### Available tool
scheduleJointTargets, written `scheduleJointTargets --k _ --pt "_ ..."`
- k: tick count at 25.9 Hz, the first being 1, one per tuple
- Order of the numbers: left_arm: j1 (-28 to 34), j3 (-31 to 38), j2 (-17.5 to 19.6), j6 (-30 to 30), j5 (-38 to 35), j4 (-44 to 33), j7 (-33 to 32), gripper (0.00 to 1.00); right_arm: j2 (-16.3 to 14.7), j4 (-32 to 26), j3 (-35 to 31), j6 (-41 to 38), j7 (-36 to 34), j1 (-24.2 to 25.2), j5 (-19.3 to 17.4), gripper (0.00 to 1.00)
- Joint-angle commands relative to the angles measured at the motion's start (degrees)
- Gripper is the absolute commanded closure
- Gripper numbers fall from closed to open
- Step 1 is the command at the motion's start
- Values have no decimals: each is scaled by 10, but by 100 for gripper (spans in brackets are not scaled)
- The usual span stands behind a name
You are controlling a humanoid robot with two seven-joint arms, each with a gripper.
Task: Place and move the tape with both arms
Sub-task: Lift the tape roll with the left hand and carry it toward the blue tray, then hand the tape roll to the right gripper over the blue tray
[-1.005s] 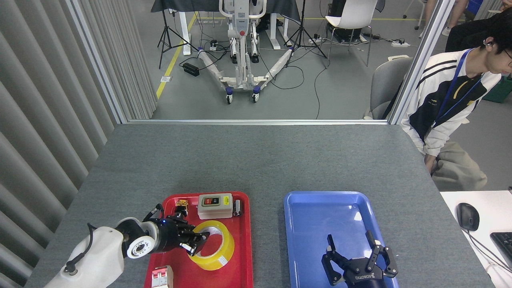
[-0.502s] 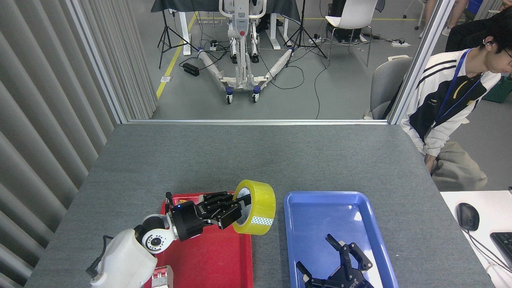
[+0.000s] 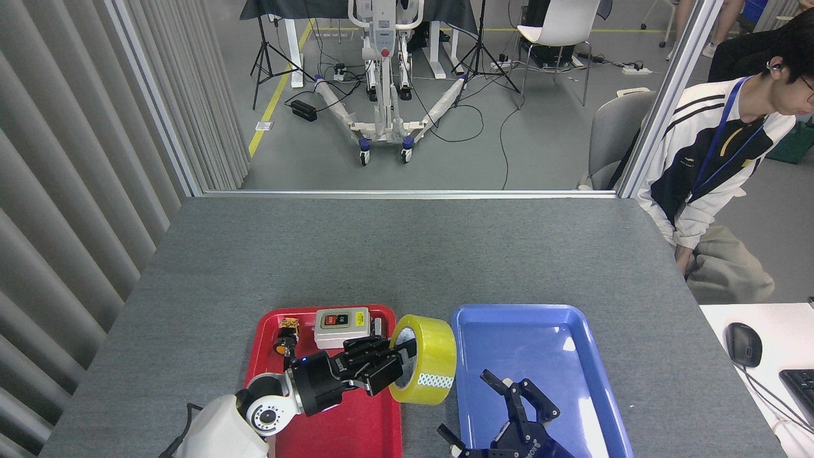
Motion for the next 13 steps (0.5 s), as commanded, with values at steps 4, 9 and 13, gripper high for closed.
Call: scheduleJointTargets --k 4,9,13 --pt "0 -34 0 0 0 -11 3 100 6 7 45 13 -25 -6 25 4" --pt "0 -45 2 0 0 -22 9 100 6 10 55 0 -28 -1 40 73" --pt "0 -50 4 0 -1 -30 14 93 5 13 55 0 -29 5 56 100"
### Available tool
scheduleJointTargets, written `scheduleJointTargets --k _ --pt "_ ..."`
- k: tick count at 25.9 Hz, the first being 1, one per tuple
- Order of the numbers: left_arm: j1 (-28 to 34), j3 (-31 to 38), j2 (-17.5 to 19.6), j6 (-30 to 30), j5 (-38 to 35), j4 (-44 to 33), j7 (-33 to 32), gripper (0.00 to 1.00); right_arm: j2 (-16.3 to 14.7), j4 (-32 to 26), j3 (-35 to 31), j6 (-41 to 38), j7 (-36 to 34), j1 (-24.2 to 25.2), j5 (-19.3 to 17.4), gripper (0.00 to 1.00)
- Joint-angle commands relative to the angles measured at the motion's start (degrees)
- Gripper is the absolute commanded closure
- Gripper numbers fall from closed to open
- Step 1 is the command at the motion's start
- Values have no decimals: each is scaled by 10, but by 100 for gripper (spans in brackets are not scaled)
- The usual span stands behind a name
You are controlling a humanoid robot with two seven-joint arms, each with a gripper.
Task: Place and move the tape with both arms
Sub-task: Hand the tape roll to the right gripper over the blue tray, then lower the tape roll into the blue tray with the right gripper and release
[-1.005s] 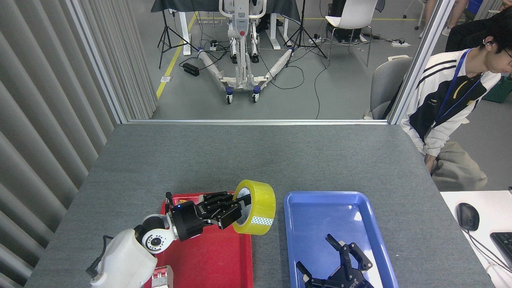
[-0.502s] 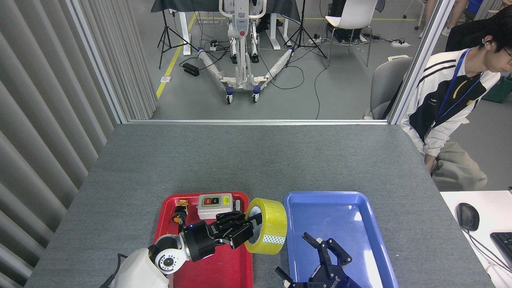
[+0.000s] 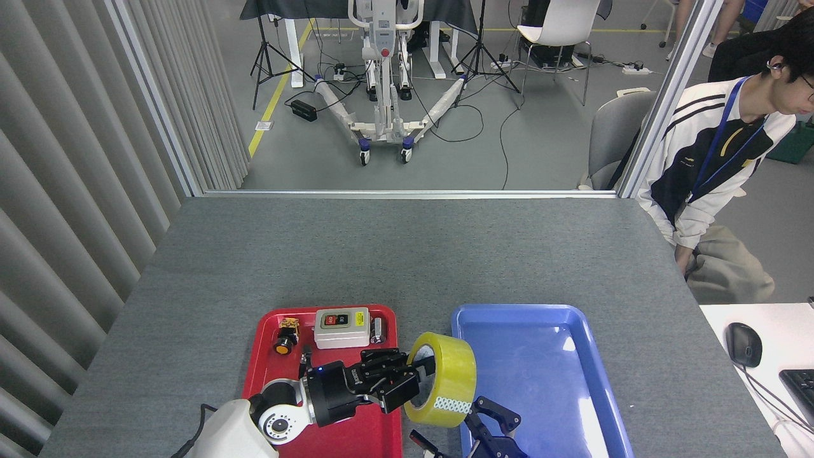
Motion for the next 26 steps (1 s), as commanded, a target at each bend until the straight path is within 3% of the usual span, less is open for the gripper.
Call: scheduleJointTargets --k 1,2,3,4,5,11,14,17,19,21,23,26 --pt "0 -5 2 2 0 -8 8 67 -1 1 1 -3 -1 4 9 100" --pt "0 -6 2 2 0 -8 8 38 -2 1 0 -3 -1 3 9 100" --pt "0 -6 2 2 0 -8 8 20 -2 1 0 -2 -1 3 9 100" --pt "0 -6 3 2 0 -8 8 9 -3 1 0 0 -2 3 9 100" --pt "0 -6 3 2 0 -8 9 5 -3 1 -1 2 -6 3 9 100" --pt "-4 10 5 2 1 -2 11 2 -3 1 -36 14 -23 7 8 100" --pt "2 92 3 2 -4 0 11 1 -10 0 -86 22 -22 6 7 100" --pt "16 197 0 2 -17 20 12 1 -18 -9 -120 49 23 3 1 100" --pt "24 273 -1 2 -70 21 29 1 -20 -20 -135 55 100 2 -2 100" --pt "36 335 1 2 -174 19 77 1 -19 -33 -140 59 254 -5 -5 100" --pt "39 359 2 2 -286 19 122 1 -16 -48 -139 75 421 -25 -23 100" --pt "60 360 2 81 -404 1 182 1 -9 -57 -133 103 607 -52 -80 100"
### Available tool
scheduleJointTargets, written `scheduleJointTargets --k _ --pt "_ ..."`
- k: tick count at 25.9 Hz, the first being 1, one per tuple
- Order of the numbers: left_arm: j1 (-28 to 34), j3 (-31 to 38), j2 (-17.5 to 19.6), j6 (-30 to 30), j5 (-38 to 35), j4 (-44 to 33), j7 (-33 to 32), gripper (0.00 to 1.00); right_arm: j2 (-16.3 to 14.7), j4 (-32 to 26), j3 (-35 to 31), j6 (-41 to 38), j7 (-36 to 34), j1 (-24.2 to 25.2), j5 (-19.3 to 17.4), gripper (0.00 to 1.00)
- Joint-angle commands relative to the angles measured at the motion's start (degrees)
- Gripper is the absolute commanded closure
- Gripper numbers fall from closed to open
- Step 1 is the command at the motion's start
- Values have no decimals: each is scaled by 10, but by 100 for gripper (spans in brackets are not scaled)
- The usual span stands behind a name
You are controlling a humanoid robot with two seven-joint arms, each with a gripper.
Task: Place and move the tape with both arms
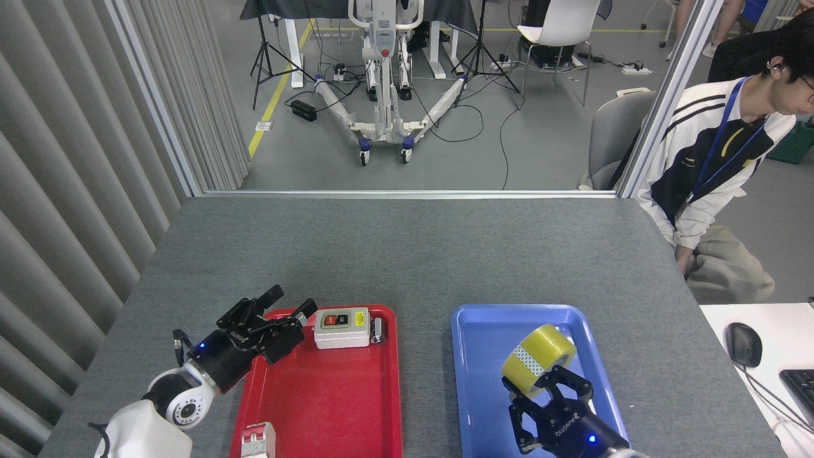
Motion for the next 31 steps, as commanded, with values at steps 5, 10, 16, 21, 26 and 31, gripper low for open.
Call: scheduleJointTargets --k 5,10,16,21,26,31 --pt "78 16 -5 249 -186 -83 120 1 7 -9 6 34 446 -65 -111 100" --pt "101 2 -50 274 -188 -99 121 1 16 -7 21 90 502 -76 -142 36" --pt "112 3 -90 294 -192 -138 115 1 14 -2 22 99 416 -71 -143 0" --pt "165 -66 1 391 -172 -204 120 1 4 -12 -2 102 203 -62 -141 0" --pt "186 -102 31 429 -168 -253 119 1 6 -11 -25 126 -55 -10 -117 0" --pt "209 -100 30 417 -158 -266 116 1 17 -7 -25 196 -186 25 -81 0"
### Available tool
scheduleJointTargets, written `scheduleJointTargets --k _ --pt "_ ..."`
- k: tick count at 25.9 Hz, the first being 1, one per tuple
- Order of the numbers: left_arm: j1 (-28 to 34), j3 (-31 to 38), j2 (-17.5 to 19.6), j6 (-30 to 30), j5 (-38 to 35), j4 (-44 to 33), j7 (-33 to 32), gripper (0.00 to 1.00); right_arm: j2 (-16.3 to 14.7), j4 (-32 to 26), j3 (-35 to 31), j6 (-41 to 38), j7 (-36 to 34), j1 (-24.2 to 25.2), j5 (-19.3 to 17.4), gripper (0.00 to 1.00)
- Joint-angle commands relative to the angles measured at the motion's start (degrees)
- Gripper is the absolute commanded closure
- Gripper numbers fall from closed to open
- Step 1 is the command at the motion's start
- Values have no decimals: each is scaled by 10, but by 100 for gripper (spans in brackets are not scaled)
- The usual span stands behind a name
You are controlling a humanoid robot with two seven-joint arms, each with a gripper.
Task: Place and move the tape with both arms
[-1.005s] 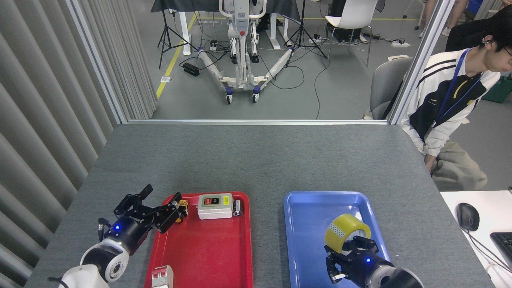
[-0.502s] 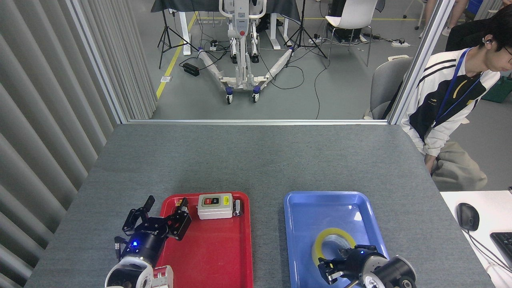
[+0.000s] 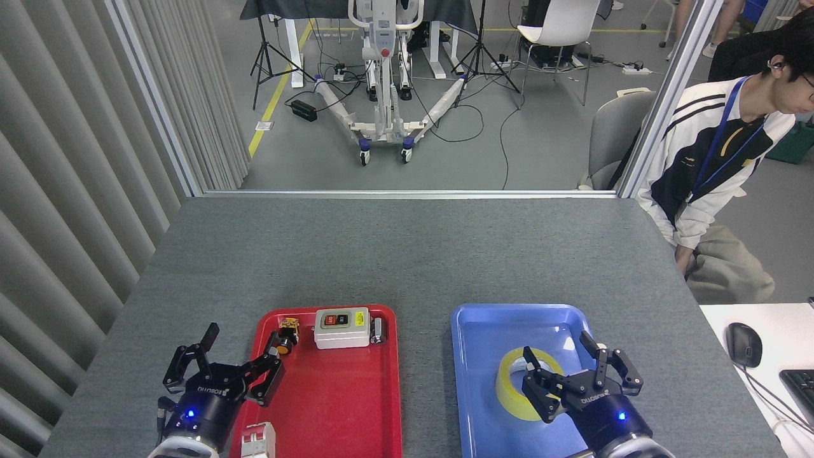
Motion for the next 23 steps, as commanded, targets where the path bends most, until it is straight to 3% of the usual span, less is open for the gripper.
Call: scheduleJointTargets --k 1,5,14,23 --pt "14 -3 -2 -3 6 -11 -4 1 12 2 -1 50 -70 22 24 0" --pt "19 2 -4 2 5 -12 -1 1 24 9 4 110 -70 30 34 0" --pt "25 54 -17 14 13 -2 3 1 28 11 -3 108 -72 38 29 0" --pt "41 22 -35 44 22 -8 4 1 40 13 -12 104 -75 44 26 0"
